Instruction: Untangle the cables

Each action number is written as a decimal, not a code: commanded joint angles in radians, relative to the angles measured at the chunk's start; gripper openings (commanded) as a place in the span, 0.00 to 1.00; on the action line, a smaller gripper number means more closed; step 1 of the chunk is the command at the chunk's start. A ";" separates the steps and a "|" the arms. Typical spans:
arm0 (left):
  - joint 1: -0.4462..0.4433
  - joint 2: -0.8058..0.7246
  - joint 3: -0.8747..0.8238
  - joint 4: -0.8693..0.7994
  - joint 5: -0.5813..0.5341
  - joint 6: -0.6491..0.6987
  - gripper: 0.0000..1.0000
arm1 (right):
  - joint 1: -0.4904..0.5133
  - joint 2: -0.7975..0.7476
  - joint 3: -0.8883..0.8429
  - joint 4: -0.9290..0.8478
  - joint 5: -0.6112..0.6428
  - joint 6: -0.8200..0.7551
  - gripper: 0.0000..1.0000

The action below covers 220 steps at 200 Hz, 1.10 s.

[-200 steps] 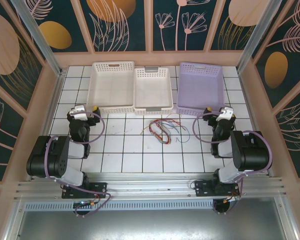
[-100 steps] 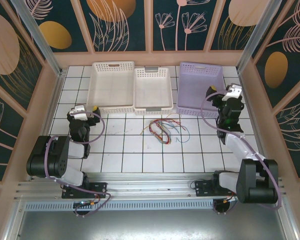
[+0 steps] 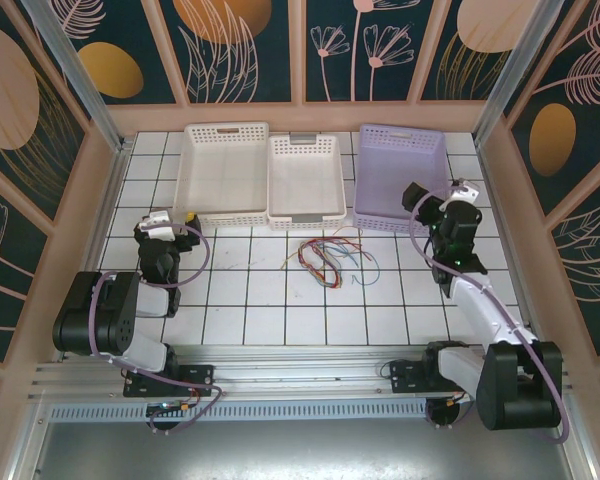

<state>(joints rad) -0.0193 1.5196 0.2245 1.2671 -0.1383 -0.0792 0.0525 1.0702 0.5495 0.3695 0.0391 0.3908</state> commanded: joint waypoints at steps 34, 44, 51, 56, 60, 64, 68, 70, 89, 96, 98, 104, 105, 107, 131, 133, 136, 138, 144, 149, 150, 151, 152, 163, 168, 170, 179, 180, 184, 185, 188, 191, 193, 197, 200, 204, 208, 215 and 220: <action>0.005 0.000 0.010 0.006 0.008 0.012 0.99 | -0.028 -0.167 -0.095 -0.033 -0.017 0.207 0.99; 0.005 0.000 0.012 0.006 0.008 0.011 0.99 | -0.040 -0.188 -0.108 -0.012 -0.072 0.169 0.99; 0.006 0.000 0.012 0.006 0.008 0.011 0.99 | -0.040 -0.196 -0.115 -0.009 -0.087 0.156 0.99; 0.004 0.000 0.011 0.006 0.008 0.010 0.99 | -0.040 -0.197 -0.119 -0.011 -0.088 0.162 0.99; 0.006 -0.001 0.012 0.006 0.008 0.011 0.99 | -0.043 -0.198 -0.120 -0.018 -0.090 0.171 0.99; 0.005 0.000 0.012 0.006 0.008 0.011 0.99 | -0.042 -0.197 -0.120 -0.028 -0.089 0.180 0.99; 0.005 0.000 0.013 0.005 0.008 0.010 0.99 | -0.042 -0.196 -0.123 -0.032 -0.089 0.191 0.99; 0.005 0.000 0.013 0.003 0.008 0.011 0.99 | -0.042 -0.195 -0.126 -0.030 -0.091 0.194 0.99; 0.006 0.001 0.013 0.003 0.009 0.011 0.99 | -0.042 -0.182 -0.161 0.016 -0.114 0.189 0.99; 0.006 -0.002 0.011 0.005 0.007 0.010 0.99 | -0.042 -0.173 -0.177 0.039 -0.121 0.200 0.99; 0.005 -0.003 0.010 0.009 0.001 0.011 0.99 | -0.042 -0.169 -0.179 0.044 -0.124 0.204 0.99; 0.005 -0.011 0.009 0.006 -0.015 0.005 0.99 | -0.042 -0.158 -0.183 0.058 -0.139 0.210 0.99; 0.005 -0.015 0.008 0.003 -0.018 0.004 0.99 | -0.042 -0.156 -0.183 0.060 -0.143 0.210 0.99; 0.005 -0.022 0.010 -0.004 -0.020 0.003 0.99 | -0.043 -0.151 -0.183 0.062 -0.150 0.210 0.99; 0.004 -0.142 0.067 -0.205 -0.047 -0.005 0.99 | -0.040 -0.103 -0.169 0.055 -0.191 0.212 0.99; 0.004 -0.155 0.075 -0.226 -0.051 -0.006 0.99 | -0.040 -0.103 -0.169 0.054 -0.191 0.213 0.99; 0.004 -0.173 0.088 -0.261 -0.053 -0.009 0.99 | -0.041 -0.102 -0.167 0.051 -0.189 0.214 0.99; 0.004 -0.185 0.094 -0.278 -0.053 -0.010 0.99 | -0.041 -0.102 -0.167 0.048 -0.188 0.216 0.99; 0.003 -0.217 0.103 -0.312 -0.043 -0.021 0.99 | -0.041 -0.106 -0.167 0.040 -0.188 0.220 0.99; 0.003 -0.249 0.103 -0.324 -0.026 -0.041 0.99 | -0.040 -0.110 -0.165 0.032 -0.192 0.217 0.99; 0.004 -0.256 0.102 -0.326 -0.023 -0.044 0.99 | -0.040 -0.111 -0.165 0.031 -0.193 0.217 0.99; 0.004 -0.262 0.101 -0.329 -0.019 -0.046 0.99 | -0.040 -0.113 -0.165 0.029 -0.194 0.217 0.99; 0.004 -0.268 0.100 -0.330 -0.015 -0.051 0.99 | -0.040 -0.113 -0.163 0.026 -0.194 0.217 0.99; 0.004 -0.328 0.096 -0.350 0.037 -0.098 0.99 | -0.041 -0.123 -0.151 -0.005 -0.197 0.227 0.99; 0.004 -0.354 0.098 -0.374 0.054 -0.119 0.99 | -0.041 -0.127 -0.146 -0.012 -0.207 0.229 0.99; 0.004 -0.364 0.103 -0.389 0.061 -0.128 0.99 | -0.041 -0.128 -0.143 -0.016 -0.213 0.229 0.99; 0.004 -0.403 0.124 -0.456 0.091 -0.170 0.99 | -0.040 -0.132 -0.126 -0.046 -0.240 0.222 0.99; 0.004 -0.407 0.125 -0.464 0.096 -0.173 0.99 | -0.039 -0.132 -0.122 -0.050 -0.242 0.221 0.99; 0.005 -0.420 0.139 -0.490 0.118 -0.188 0.99 | -0.039 -0.133 -0.109 -0.075 -0.251 0.212 0.99; 0.004 -0.423 0.144 -0.500 0.121 -0.192 0.99 | -0.039 -0.132 -0.105 -0.082 -0.255 0.207 0.99; 0.004 -0.432 0.153 -0.527 0.144 -0.203 0.99 | -0.039 -0.130 -0.094 -0.097 -0.268 0.196 0.99; 0.004 -0.440 0.165 -0.547 0.163 -0.215 0.99 | -0.037 -0.127 -0.083 -0.116 -0.278 0.182 0.99; 0.004 -0.446 0.175 -0.572 0.174 -0.221 0.99 | -0.035 -0.125 -0.076 -0.128 -0.281 0.176 0.99; 0.004 -0.457 0.193 -0.608 0.205 -0.233 0.99 | -0.032 -0.122 -0.062 -0.154 -0.279 0.166 0.99; 0.005 -0.465 0.207 -0.633 0.225 -0.241 0.99 | -0.027 -0.120 -0.053 -0.171 -0.273 0.162 0.99; 0.004 -0.476 0.222 -0.658 0.249 -0.255 0.99 | -0.023 -0.118 -0.044 -0.191 -0.268 0.156 0.99; 0.004 -0.487 0.237 -0.679 0.272 -0.273 0.99 | -0.018 -0.115 -0.041 -0.203 -0.271 0.149 0.99; 0.004 -0.503 0.263 -0.714 0.299 -0.315 0.99 | -0.010 -0.116 -0.039 -0.213 -0.279 0.141 0.99; 0.004 -0.515 0.284 -0.756 0.300 -0.355 0.99 | -0.001 -0.119 -0.041 -0.219 -0.281 0.137 0.99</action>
<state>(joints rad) -0.0185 1.0584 0.4156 0.7326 0.0147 -0.2676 0.0235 0.9611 0.4595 0.2394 -0.1940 0.5739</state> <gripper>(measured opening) 0.987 0.989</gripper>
